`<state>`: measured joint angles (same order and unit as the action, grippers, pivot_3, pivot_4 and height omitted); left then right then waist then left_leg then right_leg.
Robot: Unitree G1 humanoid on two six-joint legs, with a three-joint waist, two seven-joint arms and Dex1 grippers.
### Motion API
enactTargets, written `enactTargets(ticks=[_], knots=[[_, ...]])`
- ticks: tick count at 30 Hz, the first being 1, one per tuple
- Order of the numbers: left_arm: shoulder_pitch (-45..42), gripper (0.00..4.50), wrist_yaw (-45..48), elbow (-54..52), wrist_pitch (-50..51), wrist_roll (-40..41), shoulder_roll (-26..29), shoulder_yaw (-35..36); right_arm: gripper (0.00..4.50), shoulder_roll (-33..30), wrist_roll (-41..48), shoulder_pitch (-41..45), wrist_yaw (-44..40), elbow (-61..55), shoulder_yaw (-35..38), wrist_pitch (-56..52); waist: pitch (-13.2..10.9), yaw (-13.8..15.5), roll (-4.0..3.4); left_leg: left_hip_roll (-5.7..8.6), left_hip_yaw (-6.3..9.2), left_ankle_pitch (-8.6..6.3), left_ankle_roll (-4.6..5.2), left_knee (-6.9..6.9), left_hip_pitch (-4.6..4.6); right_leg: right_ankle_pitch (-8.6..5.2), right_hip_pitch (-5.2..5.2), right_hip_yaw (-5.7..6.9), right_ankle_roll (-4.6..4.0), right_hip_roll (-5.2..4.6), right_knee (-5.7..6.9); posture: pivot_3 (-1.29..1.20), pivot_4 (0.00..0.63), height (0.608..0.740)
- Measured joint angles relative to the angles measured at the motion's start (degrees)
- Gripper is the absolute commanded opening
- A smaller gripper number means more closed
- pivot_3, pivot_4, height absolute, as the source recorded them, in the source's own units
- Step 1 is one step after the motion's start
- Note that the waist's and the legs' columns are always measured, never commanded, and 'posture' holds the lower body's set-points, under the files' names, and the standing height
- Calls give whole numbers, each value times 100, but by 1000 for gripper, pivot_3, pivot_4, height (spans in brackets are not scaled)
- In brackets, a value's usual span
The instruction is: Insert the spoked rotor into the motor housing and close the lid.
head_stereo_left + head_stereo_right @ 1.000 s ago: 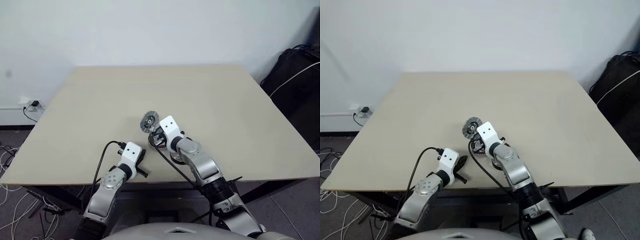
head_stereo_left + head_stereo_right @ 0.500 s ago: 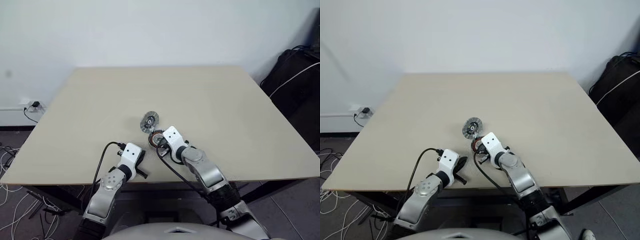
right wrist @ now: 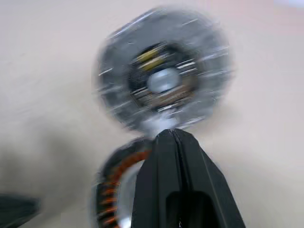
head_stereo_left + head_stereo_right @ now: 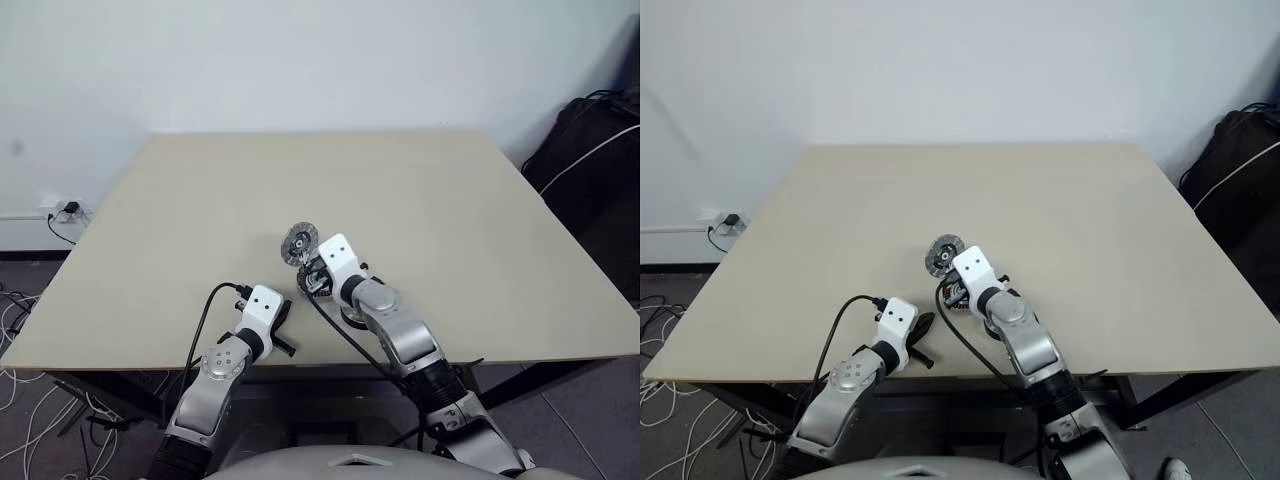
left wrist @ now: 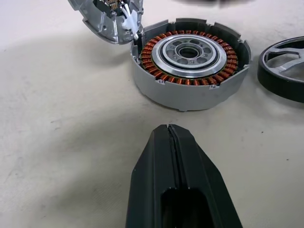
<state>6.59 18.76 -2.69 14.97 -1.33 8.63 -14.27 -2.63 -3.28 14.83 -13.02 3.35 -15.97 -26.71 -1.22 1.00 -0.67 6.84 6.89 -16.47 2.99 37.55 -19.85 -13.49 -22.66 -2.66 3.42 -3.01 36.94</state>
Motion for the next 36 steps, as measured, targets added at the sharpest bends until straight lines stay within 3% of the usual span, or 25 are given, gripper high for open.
enactTargets(ticks=[13, 16, 27, 36], knots=[[25, 0, 82, -22, 36, 19, 49, -18, 28, -614, 652, -1486, 144, -2411, 1550, -1624, -2, 21, -1, -3, -1, -5, 9, 0, -6, -19, -3, 0, 30, -4, -2, 0, 0, 740], [0, 0, 141, -22, 78, 20, 50, -52, 659, -640, 778, -1735, 153, -2759, 1786, -1851, -2, 26, -1, -5, -1, -4, 9, 1, -6, -20, -2, 1, 31, -4, -2, 0, 0, 740], [-103, 0, 260, -21, 85, 20, 66, -103, 4254, -527, 1299, -2217, 297, -3082, 2584, -2548, -4, 59, -1, -6, -1, -5, 10, 3, -6, -21, 1, 0, 33, -6, -3, 0, 0, 740], [-113, 0, 258, -15, 87, 16, 76, -101, 4254, 135, 3041, -1772, 85, -3115, 3992, -4088, -9, 60, -7, -7, -1, -6, 12, 3, -9, -21, -1, -1, 33, -6, -5, 0, 0, 740]])
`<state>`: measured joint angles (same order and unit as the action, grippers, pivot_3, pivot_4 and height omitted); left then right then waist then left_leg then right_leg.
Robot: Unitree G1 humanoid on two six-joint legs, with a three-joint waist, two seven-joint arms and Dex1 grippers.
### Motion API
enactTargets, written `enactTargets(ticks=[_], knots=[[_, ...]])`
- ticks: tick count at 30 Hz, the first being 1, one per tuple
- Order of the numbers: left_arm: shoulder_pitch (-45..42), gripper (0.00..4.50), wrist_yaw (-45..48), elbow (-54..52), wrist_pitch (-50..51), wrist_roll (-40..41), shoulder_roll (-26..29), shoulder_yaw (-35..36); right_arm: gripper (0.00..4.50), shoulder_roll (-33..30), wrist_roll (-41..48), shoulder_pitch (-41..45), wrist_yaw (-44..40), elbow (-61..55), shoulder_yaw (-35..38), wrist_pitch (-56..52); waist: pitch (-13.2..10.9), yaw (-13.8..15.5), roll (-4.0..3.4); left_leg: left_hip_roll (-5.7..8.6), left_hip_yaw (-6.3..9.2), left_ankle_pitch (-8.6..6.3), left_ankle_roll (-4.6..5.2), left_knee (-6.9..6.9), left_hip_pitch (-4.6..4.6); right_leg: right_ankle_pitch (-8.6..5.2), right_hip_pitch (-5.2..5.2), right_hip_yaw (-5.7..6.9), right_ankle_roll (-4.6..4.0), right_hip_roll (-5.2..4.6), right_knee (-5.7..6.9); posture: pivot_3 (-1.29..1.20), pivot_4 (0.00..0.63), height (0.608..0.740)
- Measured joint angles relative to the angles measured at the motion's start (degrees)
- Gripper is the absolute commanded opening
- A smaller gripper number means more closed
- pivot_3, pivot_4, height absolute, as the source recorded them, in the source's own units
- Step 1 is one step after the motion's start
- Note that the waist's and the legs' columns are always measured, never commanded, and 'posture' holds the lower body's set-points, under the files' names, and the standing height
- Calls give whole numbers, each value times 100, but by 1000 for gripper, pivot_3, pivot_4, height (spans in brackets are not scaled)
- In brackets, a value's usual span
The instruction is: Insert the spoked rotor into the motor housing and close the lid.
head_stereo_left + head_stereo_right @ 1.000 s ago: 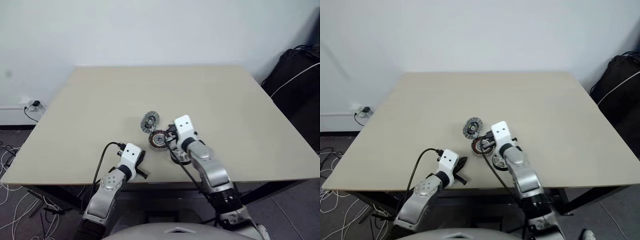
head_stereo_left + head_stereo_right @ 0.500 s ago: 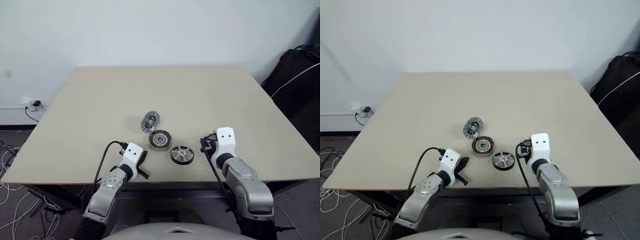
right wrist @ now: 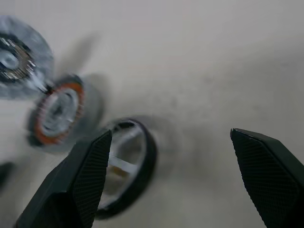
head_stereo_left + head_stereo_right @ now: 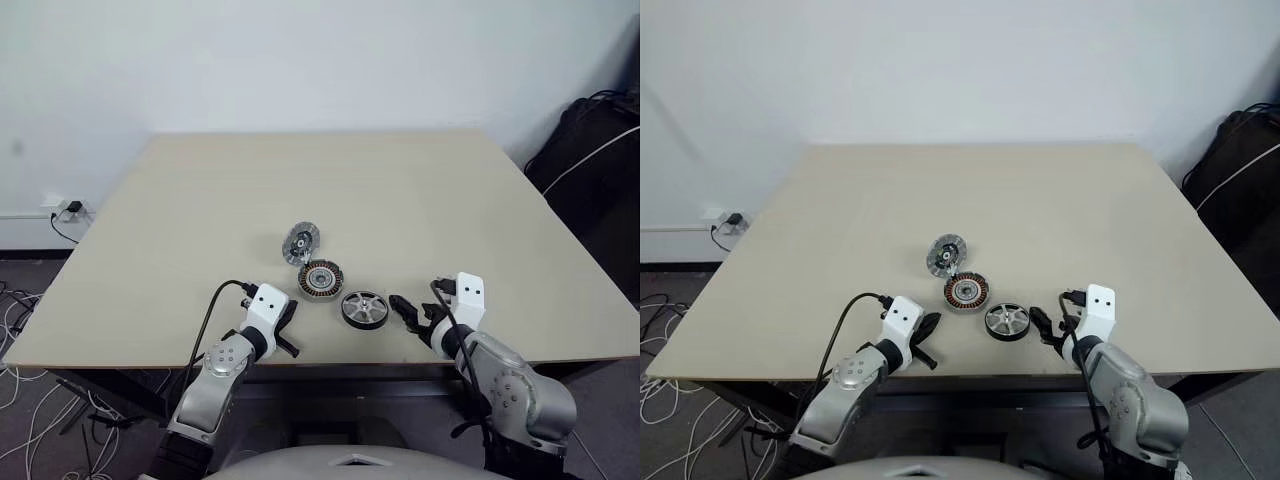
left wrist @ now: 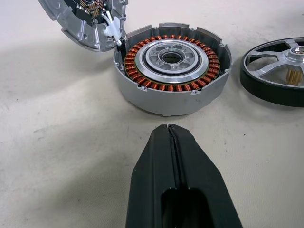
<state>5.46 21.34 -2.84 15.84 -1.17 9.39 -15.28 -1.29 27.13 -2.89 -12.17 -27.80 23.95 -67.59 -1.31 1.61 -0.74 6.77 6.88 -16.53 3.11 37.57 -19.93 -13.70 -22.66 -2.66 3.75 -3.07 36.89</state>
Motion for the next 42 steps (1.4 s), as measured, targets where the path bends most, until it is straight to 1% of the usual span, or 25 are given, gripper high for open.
enactTargets(ticks=[8, 12, 18, 30, 42], knots=[[1, 0, -6, 10, 0, -2, -2, 1, 4254, 393, 980, 545, 412, 320, 1378, -940, 0, 1, -4, 1, 0, -2, 3, -3, -4, 1, -5, -3, -3, -2, -2, 0, 0, 740], [2, 0, -10, 11, 0, -4, -5, 0, 4254, 458, 1268, 616, 511, 552, 1667, -1243, 0, -9, -9, 0, -1, -2, 3, -4, -5, 0, -7, -5, -3, -2, -2, 0, 0, 740], [5, 0, -15, 11, 0, -19, -4, 1, 4254, 712, 1780, 651, 517, 1107, 2120, -1624, -3, -30, -18, 1, -3, -3, 5, -5, -5, 0, -6, -7, -3, -4, -2, 0, 0, 740], [7, 0, -14, 11, 0, -25, -1, 2, 4254, 807, 2520, 659, 678, 1869, 2307, -1731, -7, -77, -27, 1, -2, -3, 5, -8, -6, -1, -7, -9, -2, -4, -4, 0, 0, 740], [5, 0, -4, 11, -1, -28, 24, 3, 4254, 817, 3246, 628, 899, 2309, 2161, -1108, -12, -87, -34, 1, -2, -3, 6, -11, -7, -2, -9, -13, -1, -5, -7, 0, 0, 740]])
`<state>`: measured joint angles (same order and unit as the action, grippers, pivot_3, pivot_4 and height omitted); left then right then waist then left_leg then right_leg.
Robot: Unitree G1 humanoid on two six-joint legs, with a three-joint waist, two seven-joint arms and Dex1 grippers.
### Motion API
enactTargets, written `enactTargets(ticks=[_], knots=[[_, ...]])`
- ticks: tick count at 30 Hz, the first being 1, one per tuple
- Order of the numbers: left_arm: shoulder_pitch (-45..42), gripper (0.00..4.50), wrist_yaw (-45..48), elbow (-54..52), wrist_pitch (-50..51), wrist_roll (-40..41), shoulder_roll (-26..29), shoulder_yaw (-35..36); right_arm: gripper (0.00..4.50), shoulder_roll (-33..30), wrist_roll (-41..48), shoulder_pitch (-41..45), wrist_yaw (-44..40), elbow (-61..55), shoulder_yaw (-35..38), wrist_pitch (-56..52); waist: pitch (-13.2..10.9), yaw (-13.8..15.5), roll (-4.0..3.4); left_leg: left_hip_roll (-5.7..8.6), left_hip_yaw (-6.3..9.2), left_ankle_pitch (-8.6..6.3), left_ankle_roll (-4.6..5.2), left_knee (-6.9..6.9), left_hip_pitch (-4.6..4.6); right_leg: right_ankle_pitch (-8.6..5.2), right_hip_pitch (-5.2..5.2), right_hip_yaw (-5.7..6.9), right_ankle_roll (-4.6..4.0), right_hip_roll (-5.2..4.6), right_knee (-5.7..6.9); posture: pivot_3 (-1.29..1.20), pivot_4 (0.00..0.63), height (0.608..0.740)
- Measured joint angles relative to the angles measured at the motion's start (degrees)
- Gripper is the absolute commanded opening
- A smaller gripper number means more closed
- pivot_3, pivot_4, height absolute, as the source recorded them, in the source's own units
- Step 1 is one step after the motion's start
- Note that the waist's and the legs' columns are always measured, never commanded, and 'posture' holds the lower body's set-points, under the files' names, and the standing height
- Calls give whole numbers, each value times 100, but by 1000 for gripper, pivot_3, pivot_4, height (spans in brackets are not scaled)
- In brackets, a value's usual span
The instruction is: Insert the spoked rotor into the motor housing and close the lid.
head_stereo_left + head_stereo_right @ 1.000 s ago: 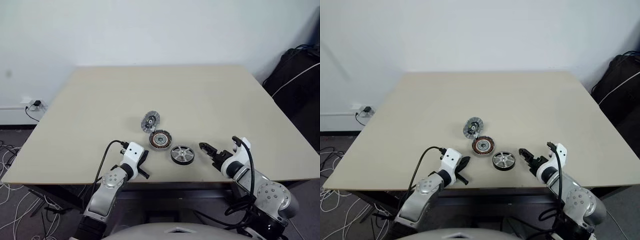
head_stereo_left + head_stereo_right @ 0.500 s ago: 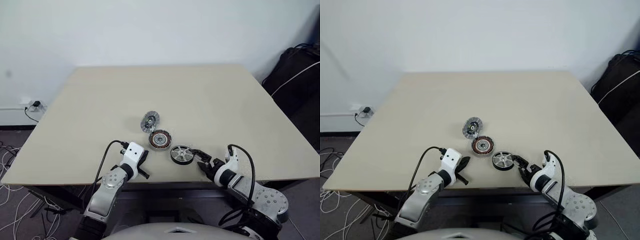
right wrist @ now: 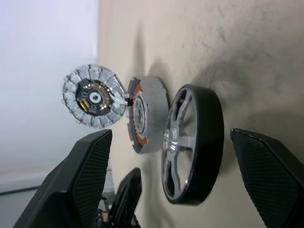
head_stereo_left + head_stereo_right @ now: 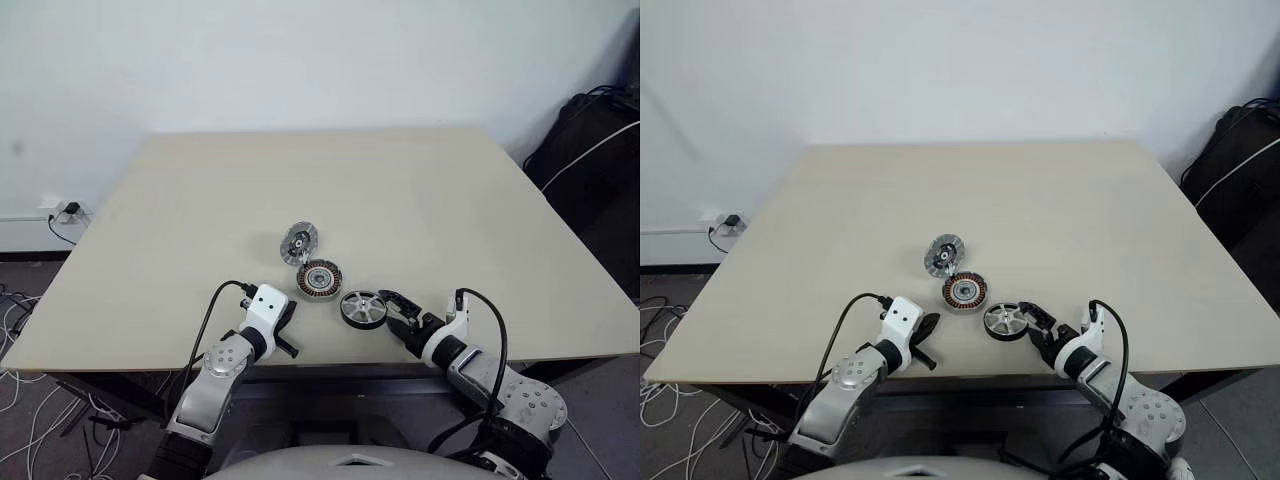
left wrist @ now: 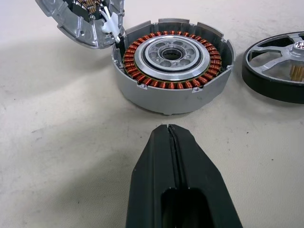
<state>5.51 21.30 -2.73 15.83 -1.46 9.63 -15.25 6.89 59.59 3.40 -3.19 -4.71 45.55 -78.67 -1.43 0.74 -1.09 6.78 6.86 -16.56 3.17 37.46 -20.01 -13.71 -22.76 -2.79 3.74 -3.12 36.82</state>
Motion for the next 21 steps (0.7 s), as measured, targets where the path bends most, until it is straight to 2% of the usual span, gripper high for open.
enactTargets(ticks=[3, 6, 15, 16, 21], knots=[[0, 0, 0, 0, 0, 0, 3, 0, 4254, -7, 155, -38, 79, 14, -120, 113, 0, 0, 0, 0, 0, 0, 0, -2, 0, 0, -1, -1, 0, 0, 0, 0, 0, 740], [-1, 0, -1, 0, 0, 0, 2, 0, 3673, -21, 247, -113, 147, 43, -314, 191, 0, -1, 0, 0, 0, 0, 0, -3, -1, 0, -2, -2, 0, 0, -1, 0, 0, 740], [-1, 0, -5, 0, 0, -2, 1, 5, 687, -64, 412, -340, 424, 175, -705, 436, -2, 1, -2, 0, 0, 0, 1, -4, -3, -1, -4, -2, 1, -1, -2, 0, 0, 740], [-2, 0, -5, 1, 1, -2, 3, 6, 471, -72, 497, -329, 413, 145, -770, 464, 0, -2, -6, 0, 0, 0, 1, -5, -2, -1, -2, -3, 1, -1, -3, 0, 0, 740], [-3, 0, -7, 1, 0, -1, -5, 7, 403, -111, 635, -446, 486, 138, -948, 617, 3, -3, 0, -1, 0, 0, 1, -5, 0, -3, 0, -3, 3, 0, -3, 0, 0, 740]])
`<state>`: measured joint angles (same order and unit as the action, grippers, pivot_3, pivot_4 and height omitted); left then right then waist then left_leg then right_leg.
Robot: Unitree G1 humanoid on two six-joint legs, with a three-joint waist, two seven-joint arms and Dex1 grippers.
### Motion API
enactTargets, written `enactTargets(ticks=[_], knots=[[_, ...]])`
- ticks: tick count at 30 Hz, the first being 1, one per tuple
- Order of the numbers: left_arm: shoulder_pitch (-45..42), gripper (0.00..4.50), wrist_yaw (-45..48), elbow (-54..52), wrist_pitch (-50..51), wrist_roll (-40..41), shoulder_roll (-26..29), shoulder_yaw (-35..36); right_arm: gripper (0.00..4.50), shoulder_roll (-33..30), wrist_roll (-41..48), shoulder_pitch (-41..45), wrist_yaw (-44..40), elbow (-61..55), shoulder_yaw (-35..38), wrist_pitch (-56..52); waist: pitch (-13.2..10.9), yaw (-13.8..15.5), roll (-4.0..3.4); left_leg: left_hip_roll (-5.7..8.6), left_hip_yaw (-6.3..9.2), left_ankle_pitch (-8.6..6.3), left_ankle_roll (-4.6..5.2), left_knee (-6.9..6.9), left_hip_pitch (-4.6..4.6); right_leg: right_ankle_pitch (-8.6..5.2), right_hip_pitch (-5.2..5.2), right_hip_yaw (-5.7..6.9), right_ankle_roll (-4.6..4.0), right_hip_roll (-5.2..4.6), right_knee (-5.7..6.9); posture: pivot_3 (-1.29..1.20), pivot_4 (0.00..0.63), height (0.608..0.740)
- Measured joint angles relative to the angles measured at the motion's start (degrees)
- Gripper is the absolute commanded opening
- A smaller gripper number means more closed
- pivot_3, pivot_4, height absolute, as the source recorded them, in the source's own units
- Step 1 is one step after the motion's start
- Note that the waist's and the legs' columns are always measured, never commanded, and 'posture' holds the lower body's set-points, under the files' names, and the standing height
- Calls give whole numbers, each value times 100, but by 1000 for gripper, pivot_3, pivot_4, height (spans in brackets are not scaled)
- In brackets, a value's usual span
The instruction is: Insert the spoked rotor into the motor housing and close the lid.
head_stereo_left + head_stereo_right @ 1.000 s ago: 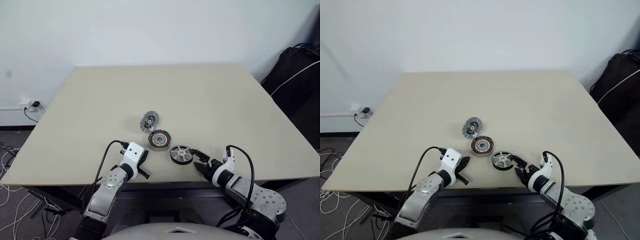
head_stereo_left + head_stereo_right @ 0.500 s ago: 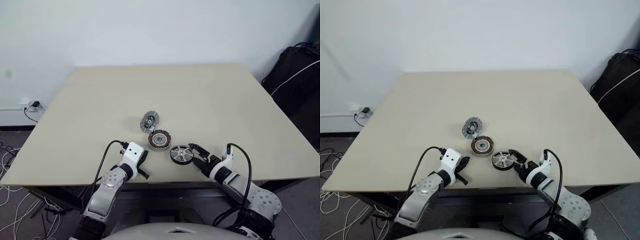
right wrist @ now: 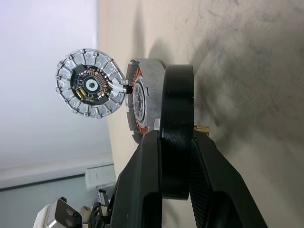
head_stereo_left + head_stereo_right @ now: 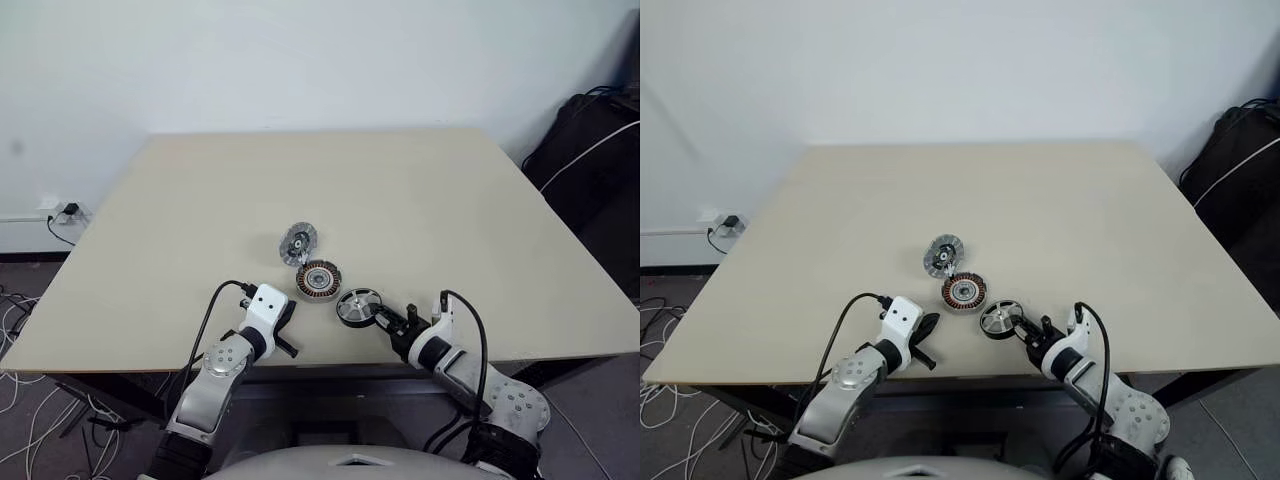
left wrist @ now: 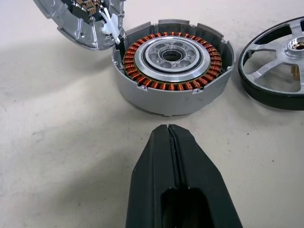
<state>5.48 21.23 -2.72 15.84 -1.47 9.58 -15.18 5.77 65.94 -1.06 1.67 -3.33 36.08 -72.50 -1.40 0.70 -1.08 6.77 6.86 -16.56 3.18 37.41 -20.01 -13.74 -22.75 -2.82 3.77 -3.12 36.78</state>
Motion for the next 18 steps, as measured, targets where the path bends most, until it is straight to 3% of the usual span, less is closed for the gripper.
enactTargets(ticks=[12, 18], knots=[[-1, 0, 3, 36, 0, 0, -14, 3, 403, -105, 462, -205, 224, -342, -428, 192, -11, -1, -2, -1, 0, 0, 1, -4, -7, -3, -9, -1, 1, 0, -1, 0, 0, 740], [-8, 0, 5, 50, -1, 4, -12, 13, 403, -146, 931, 98, 446, -770, -736, 478, -16, 2, -2, -1, 1, 0, 1, -4, -8, -3, -11, 0, 1, 0, -1, 0, 0, 740]])
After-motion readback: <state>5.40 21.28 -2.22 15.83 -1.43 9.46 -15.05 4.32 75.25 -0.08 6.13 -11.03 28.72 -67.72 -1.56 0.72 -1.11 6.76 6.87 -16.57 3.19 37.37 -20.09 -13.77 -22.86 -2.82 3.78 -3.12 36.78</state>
